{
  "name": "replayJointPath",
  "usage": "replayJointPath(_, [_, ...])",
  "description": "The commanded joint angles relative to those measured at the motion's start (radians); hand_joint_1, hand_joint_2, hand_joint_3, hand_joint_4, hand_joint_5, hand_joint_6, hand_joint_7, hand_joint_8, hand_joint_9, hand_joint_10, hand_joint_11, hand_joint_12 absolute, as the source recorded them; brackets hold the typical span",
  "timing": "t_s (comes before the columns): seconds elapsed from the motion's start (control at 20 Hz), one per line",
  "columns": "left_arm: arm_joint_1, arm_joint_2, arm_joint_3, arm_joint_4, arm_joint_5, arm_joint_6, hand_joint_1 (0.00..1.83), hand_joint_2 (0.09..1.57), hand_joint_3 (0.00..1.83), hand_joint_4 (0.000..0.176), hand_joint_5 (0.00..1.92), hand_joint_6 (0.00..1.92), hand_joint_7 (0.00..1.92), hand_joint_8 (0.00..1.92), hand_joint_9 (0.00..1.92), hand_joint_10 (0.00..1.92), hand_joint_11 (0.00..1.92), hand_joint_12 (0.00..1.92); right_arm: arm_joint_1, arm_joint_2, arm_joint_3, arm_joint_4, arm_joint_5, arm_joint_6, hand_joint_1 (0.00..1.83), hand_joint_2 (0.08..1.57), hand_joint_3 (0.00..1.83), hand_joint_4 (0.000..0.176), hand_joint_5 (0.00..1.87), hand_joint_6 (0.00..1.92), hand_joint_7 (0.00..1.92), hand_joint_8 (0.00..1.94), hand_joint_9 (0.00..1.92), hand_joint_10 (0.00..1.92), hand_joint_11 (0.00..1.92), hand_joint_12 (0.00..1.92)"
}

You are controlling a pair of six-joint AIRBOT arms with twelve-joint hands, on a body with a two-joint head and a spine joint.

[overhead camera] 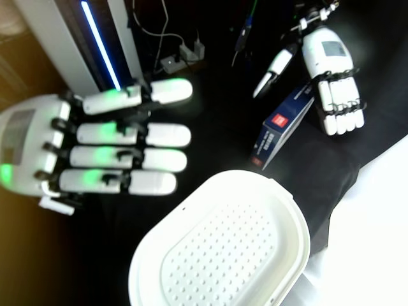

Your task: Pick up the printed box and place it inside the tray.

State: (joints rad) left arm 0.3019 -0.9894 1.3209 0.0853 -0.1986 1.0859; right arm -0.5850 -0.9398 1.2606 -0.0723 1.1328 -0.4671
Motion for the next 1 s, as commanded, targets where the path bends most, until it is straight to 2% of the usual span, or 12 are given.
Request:
replayJointPath(0.0, [-0.013, -0.004, 0.012, 0.008, -0.071, 0.0, 0.56, 0.62, 0.0, 0.036, 0.0, 0.0, 0.06, 0.0, 0.02, 0.01, 0.0, 0.0, 0.007, 0.004, 0.0, 0.034, 0.122, 0.007, 0.73, 0.87, 0.0, 0.176, 0.0, 0.0, 0.05, 0.0, 0.09, 0.01, 0.0, 0.45])
replayJointPath(0.15, [-0.013, -0.035, 0.043, 0.036, -0.014, 0.0, 0.66, 0.62, 0.0, 0.037, 0.0, 0.0, 0.12, 0.02, 0.03, 0.01, 0.0, 0.0, 0.007, 0.004, -0.003, 0.034, 0.127, 0.007, 0.7, 0.83, 0.0, 0.176, 0.0, 0.0, 0.06, 0.0, 0.09, 0.0, 0.0, 0.42])
replayJointPath(0.2, [-0.01, -0.046, 0.055, 0.036, -0.005, -0.001, 0.7, 0.61, 0.0, 0.028, 0.0, 0.0, 0.13, 0.02, 0.04, 0.01, 0.0, 0.0, 0.007, 0.004, -0.005, 0.034, 0.13, 0.007, 0.73, 0.84, 0.0, 0.176, 0.0, 0.0, 0.06, 0.0, 0.09, 0.0, 0.0, 0.41])
replayJointPath(0.25, [0.0, -0.056, 0.065, 0.026, -0.005, -0.001, 0.79, 0.64, 0.0, 0.001, 0.0, 0.0, 0.16, 0.03, 0.07, 0.02, 0.02, 0.01, 0.007, 0.004, -0.008, 0.033, 0.135, 0.007, 0.72, 0.81, 0.0, 0.176, 0.0, 0.0, 0.07, 0.0, 0.1, 0.0, 0.0, 0.46])
replayJointPath(0.3, [0.005, -0.058, 0.067, 0.016, -0.01, -0.001, 0.86, 0.67, 0.0, 0.0, 0.01, 0.0, 0.2, 0.01, 0.13, 0.02, 0.07, 0.05, 0.007, 0.004, -0.009, 0.033, 0.136, 0.007, 0.71, 0.81, 0.0, 0.176, 0.0, 0.0, 0.07, 0.0, 0.09, 0.0, 0.0, 0.47])
replayJointPath(0.35, [0.013, -0.058, 0.067, 0.001, -0.02, -0.001, 1.02, 0.77, 0.01, 0.0, 0.16, 0.04, 0.37, 0.02, 0.37, 0.01, 0.16, 0.43, 0.007, 0.004, -0.01, 0.032, 0.137, 0.007, 0.74, 0.84, 0.0, 0.176, 0.0, 0.0, 0.07, 0.0, 0.08, 0.0, 0.0, 0.49])
replayJointPath(0.4, [0.016, -0.059, 0.067, -0.001, -0.024, -0.001, 1.13, 0.85, 0.0, 0.0, 0.29, 0.01, 0.48, 0.01, 0.51, 0.01, 0.21, 0.66, 0.007, 0.004, -0.01, 0.032, 0.138, 0.007, 0.74, 0.84, 0.0, 0.176, 0.0, 0.0, 0.07, 0.0, 0.07, 0.0, 0.0, 0.44])
replayJointPath(0.45, [0.021, -0.064, 0.067, 0.0, -0.032, -0.001, 1.28, 0.95, 0.0, 0.0, 0.56, 0.04, 0.73, 0.04, 0.78, 0.05, 0.48, 0.79, 0.007, 0.004, -0.01, 0.032, 0.138, 0.007, 0.75, 0.84, 0.0, 0.176, 0.0, 0.0, 0.06, 0.0, 0.07, 0.0, 0.0, 0.41])
replayJointPath(0.5, [0.023, -0.065, 0.067, 0.0, -0.034, -0.001, 1.36, 1.04, 0.01, 0.0, 0.8, 0.05, 0.99, 0.71, 0.98, 0.05, 0.63, 0.92, 0.007, 0.004, -0.01, 0.032, 0.138, 0.007, 0.73, 0.83, 0.0, 0.176, 0.0, 0.0, 0.07, 0.0, 0.06, 0.0, 0.0, 0.4])
replayJointPath(0.55, [0.026, -0.067, 0.066, 0.0, -0.042, -0.001, 1.39, 1.04, 0.0, 0.0, 0.96, 0.68, 1.12, 0.63, 1.1, 0.72, 0.87, 0.99, 0.007, 0.004, -0.01, 0.032, 0.138, 0.007, 0.73, 0.83, 0.0, 0.176, 0.0, 0.0, 0.09, 0.01, 0.07, 0.0, 0.0, 0.4])
replayJointPath(0.7, [0.06, -0.064, 0.056, -0.07, -0.134, -0.001, 1.4, 1.04, 0.0, 0.0, 0.99, 0.8, 1.16, 0.62, 1.2, 0.86, 1.02, 1.08, 0.007, 0.004, -0.01, 0.032, 0.143, 0.007, 0.74, 0.9, 0.01, 0.176, 0.0, 0.0, 0.09, 0.0, 0.01, 0.0, 0.0, 0.18])
replayJointPath(0.95, [0.083, -0.025, 0.04, -0.074, -0.327, -0.165, 1.4, 1.06, 0.0, 0.0, 0.91, 0.81, 1.07, 0.83, 1.19, 0.94, 1.08, 1.06, 0.007, 0.004, -0.015, 0.032, 0.155, 0.007, 0.73, 0.9, 0.0, 0.176, 0.0, 0.0, 0.04, 0.0, 0.0, 0.0, 0.0, 0.39])
